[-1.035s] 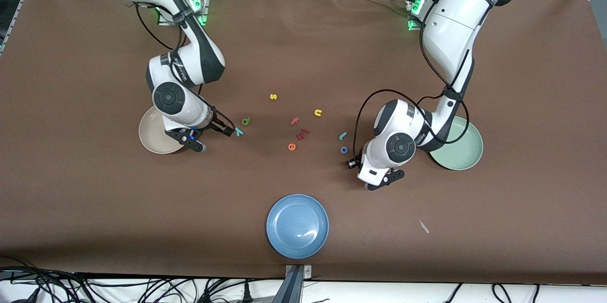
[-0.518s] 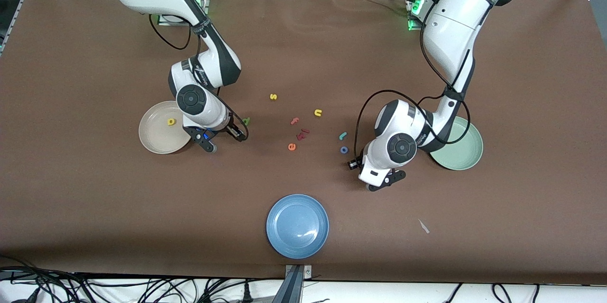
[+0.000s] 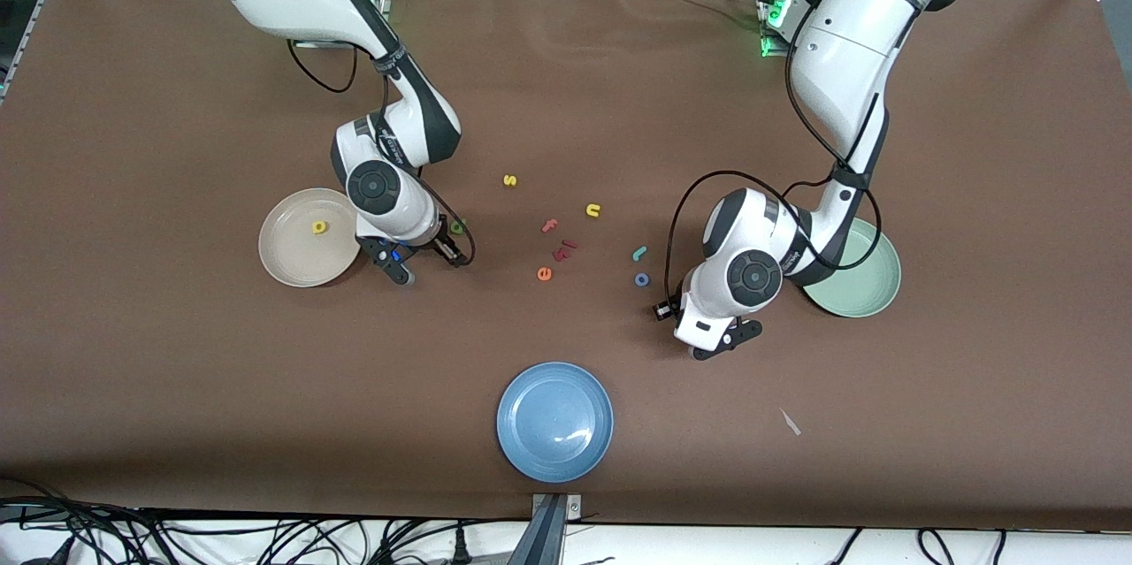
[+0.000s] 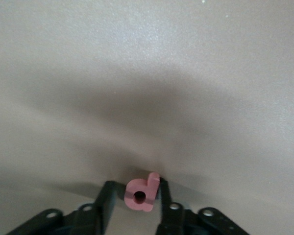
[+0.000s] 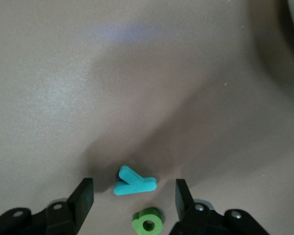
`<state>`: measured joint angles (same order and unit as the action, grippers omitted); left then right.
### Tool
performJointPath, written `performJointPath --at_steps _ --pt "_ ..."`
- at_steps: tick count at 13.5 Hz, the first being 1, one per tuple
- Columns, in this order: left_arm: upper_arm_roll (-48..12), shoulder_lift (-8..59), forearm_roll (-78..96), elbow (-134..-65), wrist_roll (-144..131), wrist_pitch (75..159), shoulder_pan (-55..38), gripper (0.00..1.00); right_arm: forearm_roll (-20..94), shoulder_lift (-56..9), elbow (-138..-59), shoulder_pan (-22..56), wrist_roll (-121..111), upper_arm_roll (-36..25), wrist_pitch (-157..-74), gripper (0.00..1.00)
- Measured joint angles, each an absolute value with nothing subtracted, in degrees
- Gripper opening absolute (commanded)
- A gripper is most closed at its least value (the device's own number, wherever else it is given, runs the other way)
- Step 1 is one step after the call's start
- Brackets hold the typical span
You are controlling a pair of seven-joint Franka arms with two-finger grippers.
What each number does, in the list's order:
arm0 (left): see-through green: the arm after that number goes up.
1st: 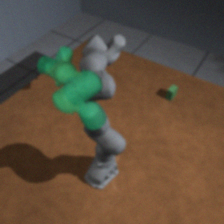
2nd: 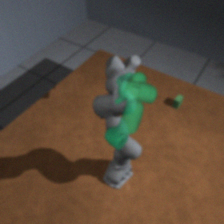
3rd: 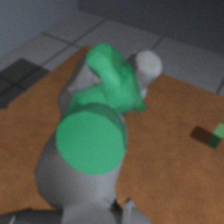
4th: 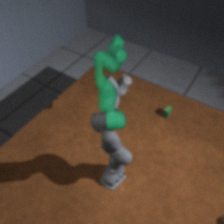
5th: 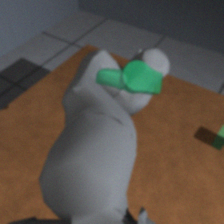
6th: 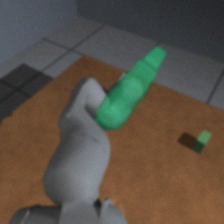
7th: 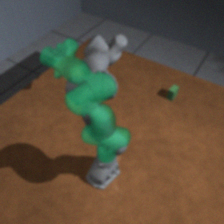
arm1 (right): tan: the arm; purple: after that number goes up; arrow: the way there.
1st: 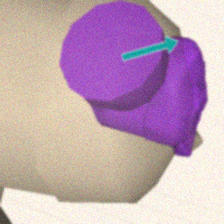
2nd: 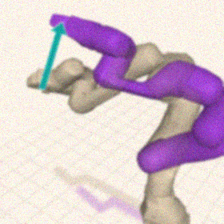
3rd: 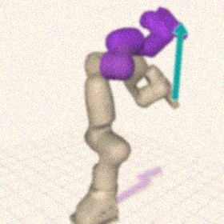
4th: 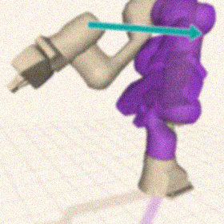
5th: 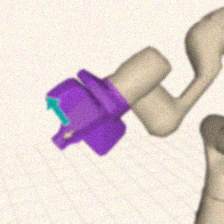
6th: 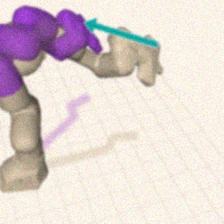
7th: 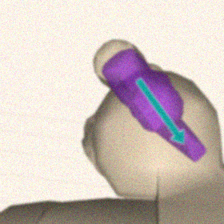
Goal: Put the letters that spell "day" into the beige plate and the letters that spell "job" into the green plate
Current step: 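Grasp the cyan y with the right gripper while the left gripper lifts d, then place the cyan y on the cream plate while the left gripper drops d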
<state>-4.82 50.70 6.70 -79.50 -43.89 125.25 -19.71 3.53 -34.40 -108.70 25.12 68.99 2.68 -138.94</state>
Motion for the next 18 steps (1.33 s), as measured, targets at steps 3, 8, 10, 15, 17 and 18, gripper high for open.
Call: performJointPath --at_steps 3,8,10,15,17,18 --pt "-4.6 50.7 6.6 -79.5 -43.9 125.0 -20.0 0.22 3.5 -34.9 -108.6 25.4 69.1 2.7 -140.0 0.4" --pt "-4.5 50.7 6.6 -79.0 -43.9 125.6 -20.1 0.2 3.6 -34.5 -108.3 25.5 69.1 2.7 -140.2 0.22" --pt "-4.5 50.7 6.6 -77.7 -44.0 125.8 -20.1 0.2 3.5 -34.5 -108.0 25.5 68.9 2.6 -139.8 0.22" --pt "-4.0 49.1 6.6 -75.1 -44.0 121.8 -17.9 0.2 3.4 -30.1 -106.3 25.4 59.1 -1.8 -127.8 0.24" --pt "-3.8 46.9 6.6 -75.0 -41.2 116.0 -14.3 0.2 3.5 -28.2 -107.0 25.2 51.1 -6.6 -123.8 0.25" --pt "-3.8 45.6 6.6 -75.0 -38.6 112.6 -12.1 0.2 3.5 -27.6 -108.0 25.0 46.6 -9.1 -123.2 0.25"
